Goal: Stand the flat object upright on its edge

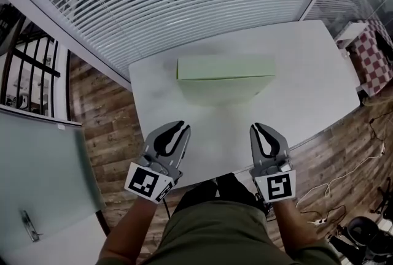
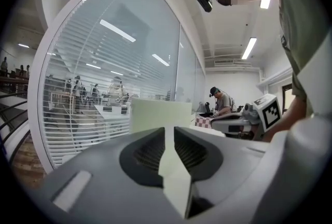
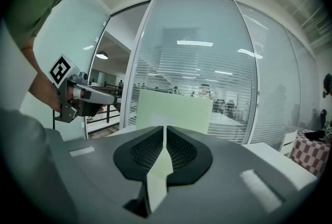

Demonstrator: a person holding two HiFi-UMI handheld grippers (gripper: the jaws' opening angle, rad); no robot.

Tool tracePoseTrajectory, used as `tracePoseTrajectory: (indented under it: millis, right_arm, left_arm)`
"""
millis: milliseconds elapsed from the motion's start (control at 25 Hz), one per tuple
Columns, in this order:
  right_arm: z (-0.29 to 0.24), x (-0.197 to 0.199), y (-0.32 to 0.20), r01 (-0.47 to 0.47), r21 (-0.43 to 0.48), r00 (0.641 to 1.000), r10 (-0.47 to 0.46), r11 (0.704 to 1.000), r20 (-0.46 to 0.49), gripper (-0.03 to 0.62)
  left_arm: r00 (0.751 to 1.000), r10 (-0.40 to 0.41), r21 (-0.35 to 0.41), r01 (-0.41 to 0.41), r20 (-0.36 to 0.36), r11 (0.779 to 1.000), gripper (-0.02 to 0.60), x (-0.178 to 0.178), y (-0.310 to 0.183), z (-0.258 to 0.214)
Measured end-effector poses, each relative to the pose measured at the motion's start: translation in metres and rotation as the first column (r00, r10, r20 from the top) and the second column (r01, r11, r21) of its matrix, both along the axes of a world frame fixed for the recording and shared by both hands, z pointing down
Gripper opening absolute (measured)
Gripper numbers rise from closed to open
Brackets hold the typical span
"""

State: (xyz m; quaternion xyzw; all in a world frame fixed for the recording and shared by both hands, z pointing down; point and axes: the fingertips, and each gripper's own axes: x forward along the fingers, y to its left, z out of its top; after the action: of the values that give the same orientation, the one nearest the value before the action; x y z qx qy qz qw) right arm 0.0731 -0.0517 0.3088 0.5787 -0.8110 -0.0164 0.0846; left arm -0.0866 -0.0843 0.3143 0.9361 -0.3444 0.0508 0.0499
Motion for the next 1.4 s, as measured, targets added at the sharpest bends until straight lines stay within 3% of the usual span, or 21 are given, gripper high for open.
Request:
tracePoseTrajectory:
  millis: [400,600,1400]
  right_arm:
    - [-0.013,-0.026,0.011,0.048,-0.002,0.998,-0.048,0.999,0.033,0.011]
    - [-0.008,-0.035,0.013,0.054,-0.012,0.999,-0.054,0.998,-0.002,0.011]
    - [0.009,-0.047,0.020,0.045,-0.069,0.999,-0.045,0.997,-0.001,0.011]
  left_arm:
    - [1.000,0.020,0.026,-0.020,-0.011,0.999,0.021,0.001,0.012,-0.016]
    - [1.000,0.023,0.021,-0.023,0.002,1.000,0.000,-0.004,0.016,-0.013]
    - [1.000,0.025,-0.002,-0.025,-0.006,1.000,0.000,-0.017,0.025,-0.001]
